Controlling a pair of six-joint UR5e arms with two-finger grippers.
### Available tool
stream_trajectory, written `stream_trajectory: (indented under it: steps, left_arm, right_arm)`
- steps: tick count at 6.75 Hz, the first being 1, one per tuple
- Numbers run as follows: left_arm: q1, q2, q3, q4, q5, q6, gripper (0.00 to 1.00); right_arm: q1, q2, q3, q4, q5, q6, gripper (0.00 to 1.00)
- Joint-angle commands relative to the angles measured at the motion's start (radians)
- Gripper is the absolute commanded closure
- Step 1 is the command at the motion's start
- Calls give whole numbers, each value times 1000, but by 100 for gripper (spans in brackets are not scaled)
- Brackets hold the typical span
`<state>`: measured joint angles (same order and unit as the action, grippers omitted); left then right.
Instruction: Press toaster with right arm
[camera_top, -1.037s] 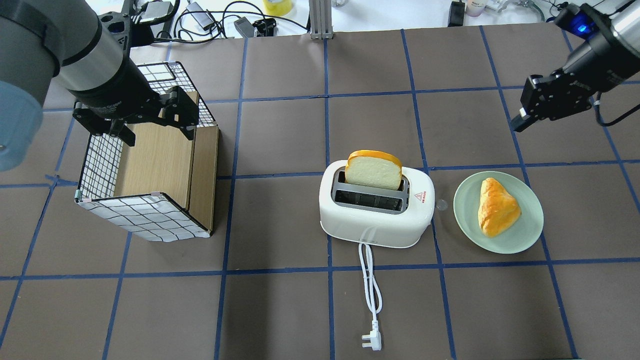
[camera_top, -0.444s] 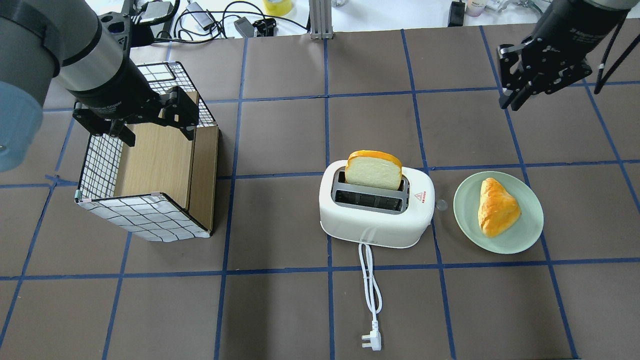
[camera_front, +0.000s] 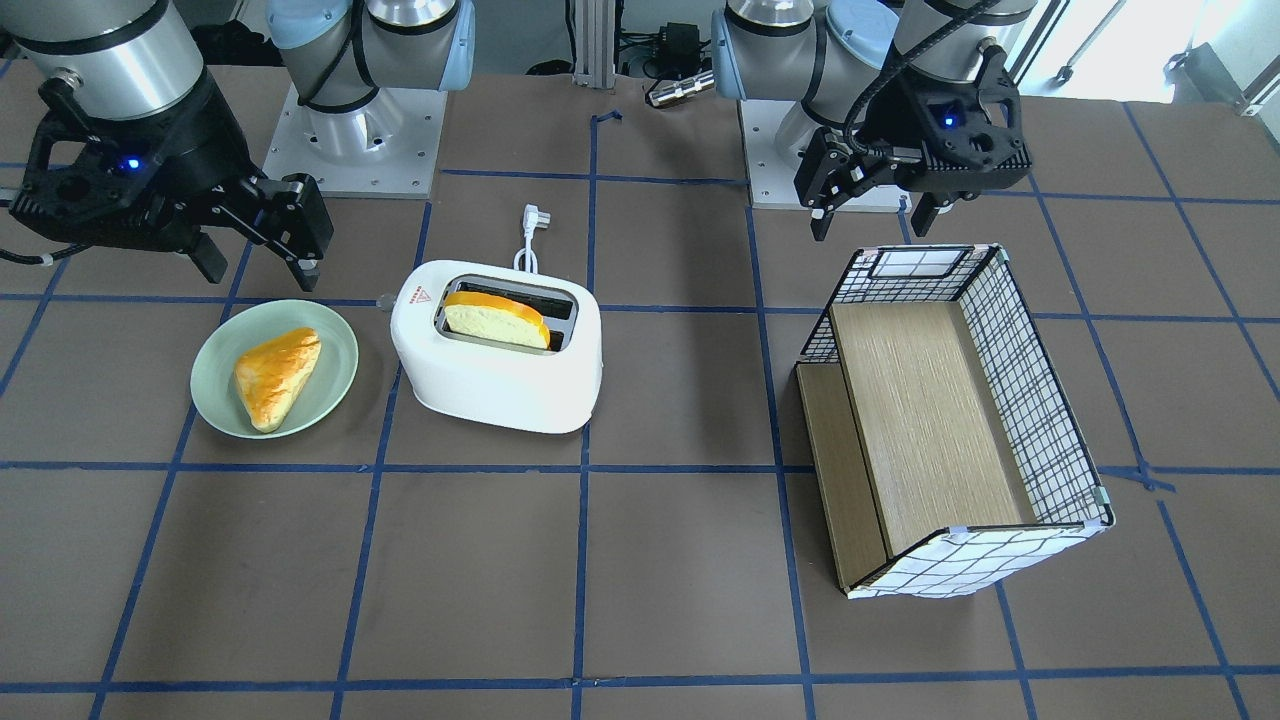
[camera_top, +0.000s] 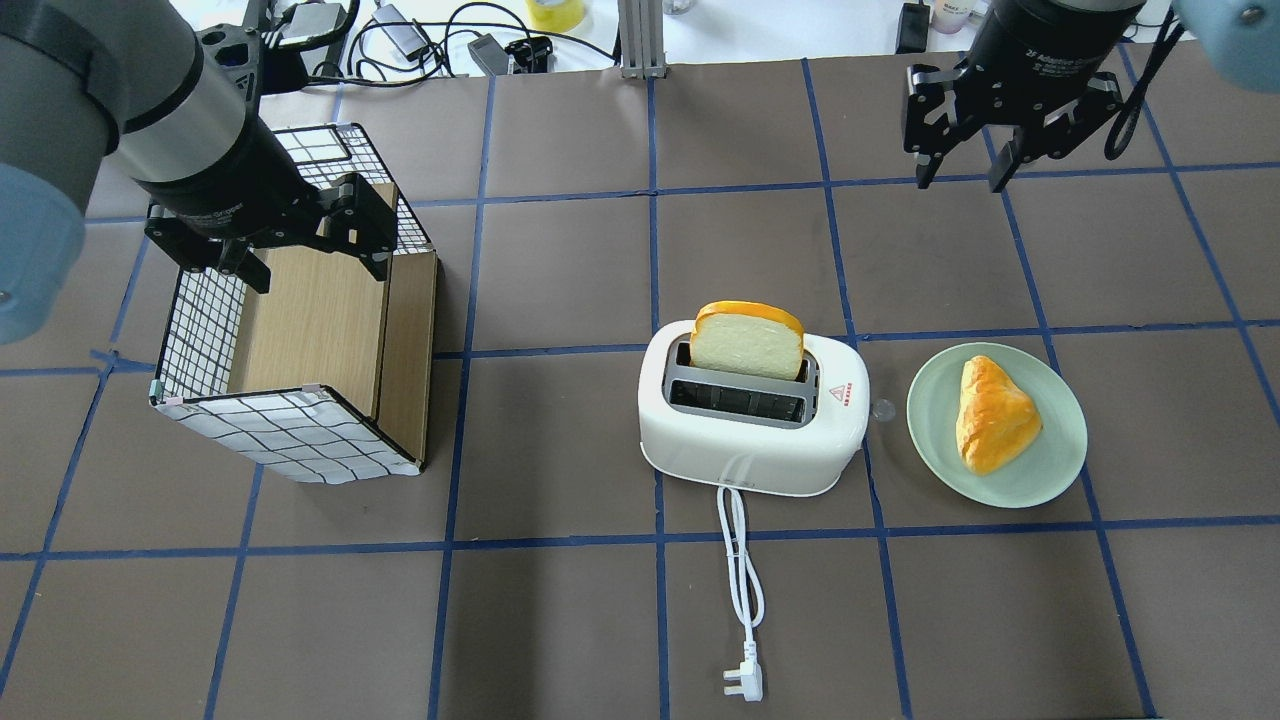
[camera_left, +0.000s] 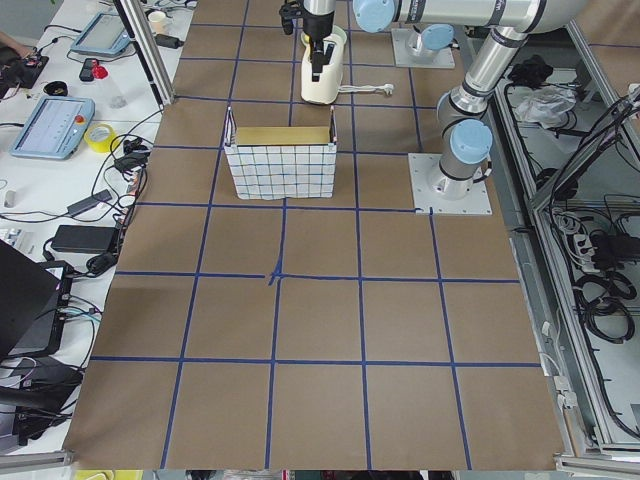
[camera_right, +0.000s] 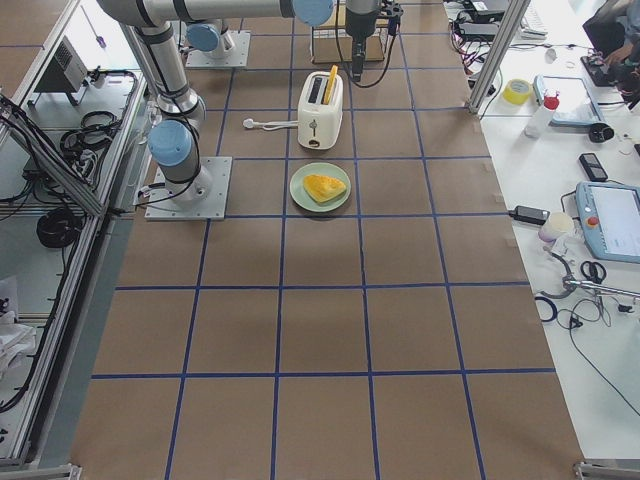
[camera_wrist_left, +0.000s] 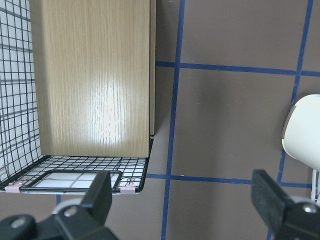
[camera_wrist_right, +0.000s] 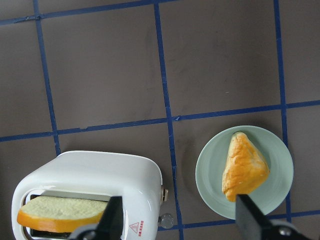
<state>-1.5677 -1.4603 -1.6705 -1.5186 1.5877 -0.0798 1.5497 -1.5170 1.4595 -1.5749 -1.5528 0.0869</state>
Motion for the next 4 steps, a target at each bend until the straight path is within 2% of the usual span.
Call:
stream_trajectory:
  steps: [1,4]
  left_arm:
    - [0,0,0,0,0,0,0]
    - [0,0,0,0,0,0,0]
  right_arm:
    - [3,1,1,-52,-13,1,1]
    - [3,4,2,-85,-3,-9,0]
